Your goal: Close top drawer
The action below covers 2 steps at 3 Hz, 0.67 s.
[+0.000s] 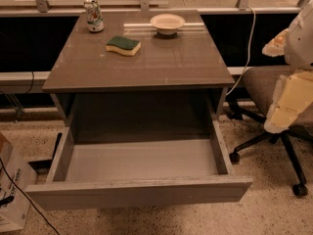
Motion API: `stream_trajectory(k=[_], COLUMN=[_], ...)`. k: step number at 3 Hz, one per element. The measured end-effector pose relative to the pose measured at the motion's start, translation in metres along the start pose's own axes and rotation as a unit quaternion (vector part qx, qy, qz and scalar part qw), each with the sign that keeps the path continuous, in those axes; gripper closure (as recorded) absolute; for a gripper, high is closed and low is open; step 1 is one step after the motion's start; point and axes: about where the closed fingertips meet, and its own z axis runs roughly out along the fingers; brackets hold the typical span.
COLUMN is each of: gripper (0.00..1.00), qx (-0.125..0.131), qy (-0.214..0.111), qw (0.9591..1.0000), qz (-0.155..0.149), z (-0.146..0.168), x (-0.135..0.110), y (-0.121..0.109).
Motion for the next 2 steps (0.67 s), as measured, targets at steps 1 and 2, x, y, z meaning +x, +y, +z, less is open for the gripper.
stream_trajectory(k=[1, 2], gripper=[0.35, 0.58], qx=[0.0, -0.012], qy=[-0.011, -0.025], qw=[0.9999, 0.9996], qz=[-0.002, 0.003], z=[0.013, 0.039], x=[-0.001, 0.005], y=[0.007, 0.018])
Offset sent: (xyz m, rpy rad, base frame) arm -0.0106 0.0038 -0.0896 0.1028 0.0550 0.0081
